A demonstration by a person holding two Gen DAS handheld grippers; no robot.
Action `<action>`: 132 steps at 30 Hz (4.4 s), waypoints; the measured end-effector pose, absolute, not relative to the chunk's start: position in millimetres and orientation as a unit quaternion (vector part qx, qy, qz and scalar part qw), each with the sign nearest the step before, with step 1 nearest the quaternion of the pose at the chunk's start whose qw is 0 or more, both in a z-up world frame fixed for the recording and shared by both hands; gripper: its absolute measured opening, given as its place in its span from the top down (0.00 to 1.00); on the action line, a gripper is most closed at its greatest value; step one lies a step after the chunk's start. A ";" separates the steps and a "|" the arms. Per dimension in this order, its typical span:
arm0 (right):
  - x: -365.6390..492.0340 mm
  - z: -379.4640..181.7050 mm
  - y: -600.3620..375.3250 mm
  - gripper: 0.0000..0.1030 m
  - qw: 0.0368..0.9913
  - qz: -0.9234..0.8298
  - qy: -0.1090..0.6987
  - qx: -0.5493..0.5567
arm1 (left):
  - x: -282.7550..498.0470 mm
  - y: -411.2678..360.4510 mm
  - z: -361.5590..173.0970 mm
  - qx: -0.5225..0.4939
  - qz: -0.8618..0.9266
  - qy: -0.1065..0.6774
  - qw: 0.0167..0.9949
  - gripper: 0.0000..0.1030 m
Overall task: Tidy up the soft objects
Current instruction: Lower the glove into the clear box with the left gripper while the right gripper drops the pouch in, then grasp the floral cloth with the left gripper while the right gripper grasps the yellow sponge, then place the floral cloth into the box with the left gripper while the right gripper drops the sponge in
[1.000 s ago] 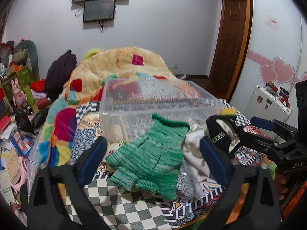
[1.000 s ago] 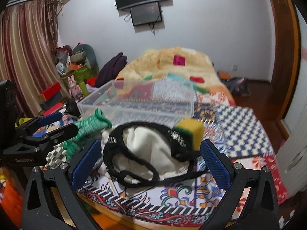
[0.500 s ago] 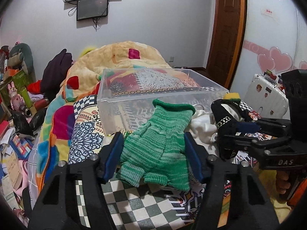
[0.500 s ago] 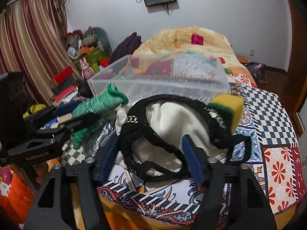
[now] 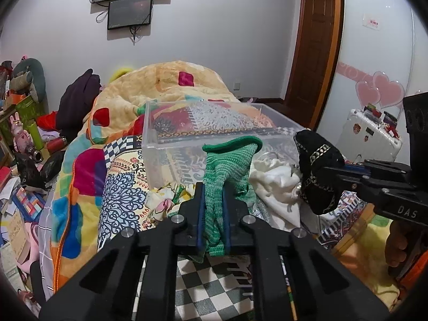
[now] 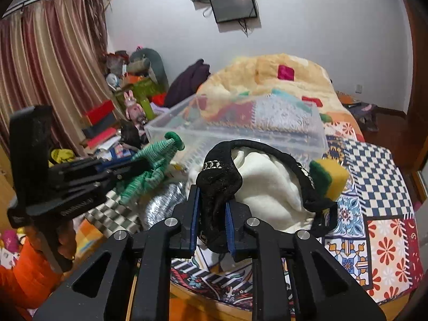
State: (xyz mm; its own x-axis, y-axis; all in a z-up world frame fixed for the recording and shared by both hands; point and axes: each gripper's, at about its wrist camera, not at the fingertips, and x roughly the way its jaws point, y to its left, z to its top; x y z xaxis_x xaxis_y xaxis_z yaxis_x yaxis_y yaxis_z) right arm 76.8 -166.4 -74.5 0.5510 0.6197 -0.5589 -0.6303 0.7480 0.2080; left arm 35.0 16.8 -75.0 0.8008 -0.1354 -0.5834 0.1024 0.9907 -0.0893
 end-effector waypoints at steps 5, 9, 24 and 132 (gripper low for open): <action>73.2 -60.2 -169.3 0.85 0.885 0.363 0.293 0.003 | 27.5 20.4 -58.2 -0.037 -0.059 0.284 0.956 0.90; 72.1 -46.5 -169.2 0.85 0.889 0.367 0.273 0.004 | 23.7 20.8 -42.3 -0.040 -0.058 0.262 0.962 0.90; 117.8 -18.9 -153.3 0.85 0.910 0.345 0.231 0.001 | 79.5 35.0 -12.2 -0.045 -0.039 0.232 0.971 0.90; 120.4 -47.8 -192.1 0.74 0.920 0.271 0.282 -0.027 | 46.3 39.5 -29.6 -0.049 -0.050 0.282 0.957 0.91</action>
State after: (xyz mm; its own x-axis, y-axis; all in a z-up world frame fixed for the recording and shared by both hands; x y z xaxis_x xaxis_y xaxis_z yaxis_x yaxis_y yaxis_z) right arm 120.4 -192.1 -47.8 0.6937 0.4835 -0.5338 -0.5136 0.8517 0.1040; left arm 46.3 39.5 -29.6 0.8362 -0.1223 -0.5347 0.0676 0.9904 -0.1208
